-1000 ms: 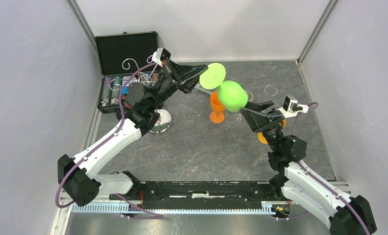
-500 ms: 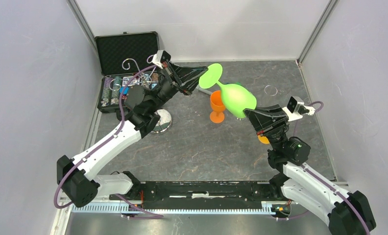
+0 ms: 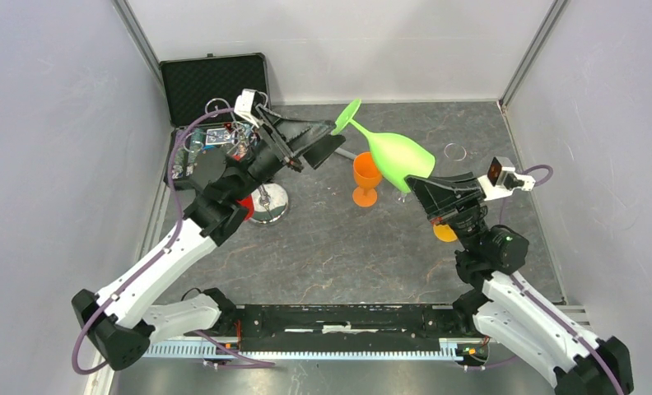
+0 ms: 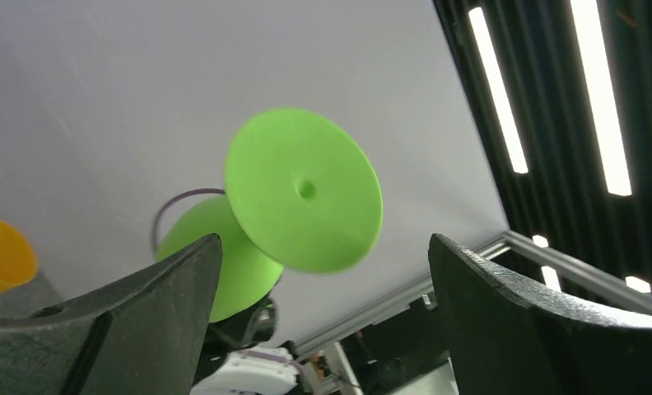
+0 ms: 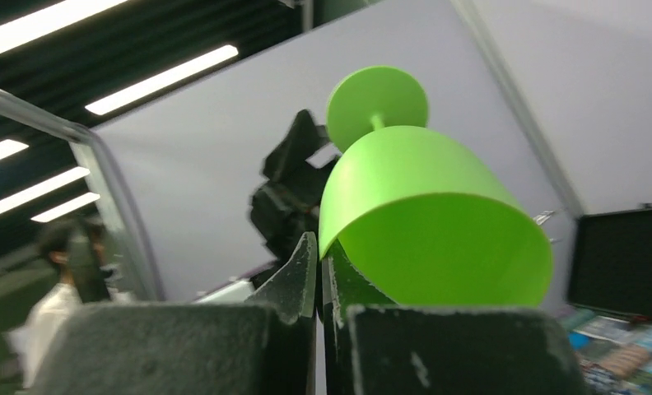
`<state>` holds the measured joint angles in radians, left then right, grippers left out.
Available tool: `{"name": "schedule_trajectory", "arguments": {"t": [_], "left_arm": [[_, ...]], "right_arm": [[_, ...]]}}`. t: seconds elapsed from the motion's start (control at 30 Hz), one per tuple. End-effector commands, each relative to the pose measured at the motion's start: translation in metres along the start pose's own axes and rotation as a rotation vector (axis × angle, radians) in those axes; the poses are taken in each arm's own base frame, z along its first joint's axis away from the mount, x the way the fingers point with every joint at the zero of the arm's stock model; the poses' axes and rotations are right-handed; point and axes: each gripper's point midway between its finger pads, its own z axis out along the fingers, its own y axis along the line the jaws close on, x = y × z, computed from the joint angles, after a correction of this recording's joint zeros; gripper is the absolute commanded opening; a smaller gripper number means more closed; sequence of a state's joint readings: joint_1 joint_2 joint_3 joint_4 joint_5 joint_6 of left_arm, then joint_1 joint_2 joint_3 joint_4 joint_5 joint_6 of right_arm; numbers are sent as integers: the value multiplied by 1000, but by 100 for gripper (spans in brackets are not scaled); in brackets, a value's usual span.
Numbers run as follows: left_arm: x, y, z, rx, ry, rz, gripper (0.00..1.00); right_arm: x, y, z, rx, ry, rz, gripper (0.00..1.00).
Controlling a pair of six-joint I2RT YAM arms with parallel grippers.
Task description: Take the wine glass off the wine glass rack
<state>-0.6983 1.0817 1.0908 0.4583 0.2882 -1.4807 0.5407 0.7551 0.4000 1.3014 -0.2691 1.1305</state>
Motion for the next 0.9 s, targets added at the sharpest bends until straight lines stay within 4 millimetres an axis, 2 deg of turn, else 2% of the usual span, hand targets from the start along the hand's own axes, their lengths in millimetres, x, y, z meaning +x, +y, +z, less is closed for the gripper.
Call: {"name": "schedule_trajectory", "arguments": {"t": [0.0, 0.07, 0.13, 0.2, 0.3, 0.33, 0.5, 0.67, 0.87], "left_arm": [[7, 31, -20, -115, 50, 353, 99], [15, 50, -31, -193, 142, 507, 100], [13, 74, -47, -319, 195, 625, 100], [6, 85, -65, -402, 218, 746, 100], [0, 85, -88, -449, 238, 889, 100], [-1, 84, -94, -456, 246, 922, 100], [-8, 77, -111, -473, 245, 1039, 100], [-14, 73, -118, -478, 208, 1078, 100], [-15, 78, -120, -488, 197, 1078, 100]], "right_arm": [[-9, -18, 19, 159, 90, -226, 0], [-9, -43, 11, 316, 171, -338, 0], [-13, -58, 1, 440, 235, -414, 0], [-10, -66, -9, 518, 336, -464, 0], [6, -76, -28, 593, 566, -512, 0], [15, -81, -40, 614, 659, -520, 0], [51, -79, -84, 525, 1012, -531, 0], [69, -72, -109, 414, 1162, -529, 1], [67, -89, -129, 498, 1254, -565, 0]]}}
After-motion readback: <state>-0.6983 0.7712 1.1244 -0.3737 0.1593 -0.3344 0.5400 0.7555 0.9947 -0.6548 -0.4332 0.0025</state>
